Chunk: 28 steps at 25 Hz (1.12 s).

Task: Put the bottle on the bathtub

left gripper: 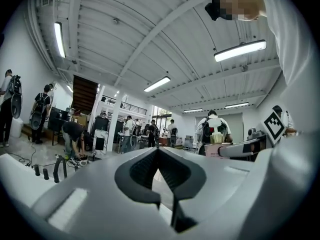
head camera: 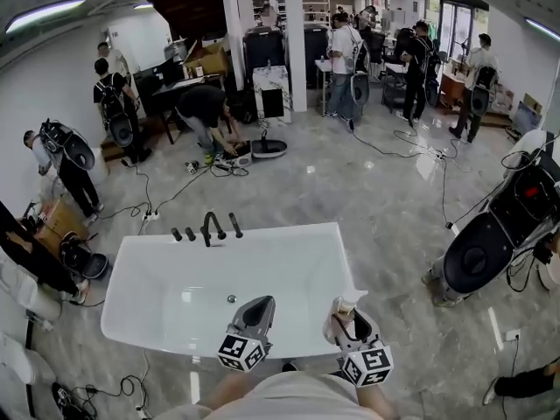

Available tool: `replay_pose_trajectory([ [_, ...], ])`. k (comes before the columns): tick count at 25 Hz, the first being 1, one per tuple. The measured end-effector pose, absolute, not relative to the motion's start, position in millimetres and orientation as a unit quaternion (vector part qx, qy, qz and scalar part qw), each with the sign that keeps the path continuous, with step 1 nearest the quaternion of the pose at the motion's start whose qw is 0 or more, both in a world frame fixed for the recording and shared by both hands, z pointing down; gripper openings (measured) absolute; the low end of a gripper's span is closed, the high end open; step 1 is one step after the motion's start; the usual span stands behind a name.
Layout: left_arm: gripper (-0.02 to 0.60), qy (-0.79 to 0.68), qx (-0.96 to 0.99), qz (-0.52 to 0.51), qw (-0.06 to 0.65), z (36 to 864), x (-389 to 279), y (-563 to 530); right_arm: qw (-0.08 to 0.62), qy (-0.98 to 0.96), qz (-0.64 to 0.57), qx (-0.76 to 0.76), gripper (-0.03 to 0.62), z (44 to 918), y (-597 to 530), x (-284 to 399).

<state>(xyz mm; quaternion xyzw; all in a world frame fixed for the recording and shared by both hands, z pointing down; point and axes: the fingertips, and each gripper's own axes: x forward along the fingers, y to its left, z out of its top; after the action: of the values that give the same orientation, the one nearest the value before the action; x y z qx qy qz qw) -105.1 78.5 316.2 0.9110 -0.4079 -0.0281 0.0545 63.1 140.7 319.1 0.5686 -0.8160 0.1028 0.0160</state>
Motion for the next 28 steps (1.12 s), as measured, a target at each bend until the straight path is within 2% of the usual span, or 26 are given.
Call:
replay_pose_trajectory([
  [7,0.006,-0.416,0.905,-0.037,0.076,327.1,-129.4,22.6,0.033,-0.819,0.104,0.564,0.201,316.6,79.8,40.9],
  [14,0.006,-0.424,0.903,-0.029,0.054,320.8,-129.5,-0.1,0.042,-0.828,0.112,0.548,0.201,314.5,46.6,32.1],
  [28,0.006,-0.447,0.891,-0.02,0.075,331.9,-103.6,-11.2,0.053,-0.841,0.123,0.524,0.201,323.8,27.8,62.2],
])
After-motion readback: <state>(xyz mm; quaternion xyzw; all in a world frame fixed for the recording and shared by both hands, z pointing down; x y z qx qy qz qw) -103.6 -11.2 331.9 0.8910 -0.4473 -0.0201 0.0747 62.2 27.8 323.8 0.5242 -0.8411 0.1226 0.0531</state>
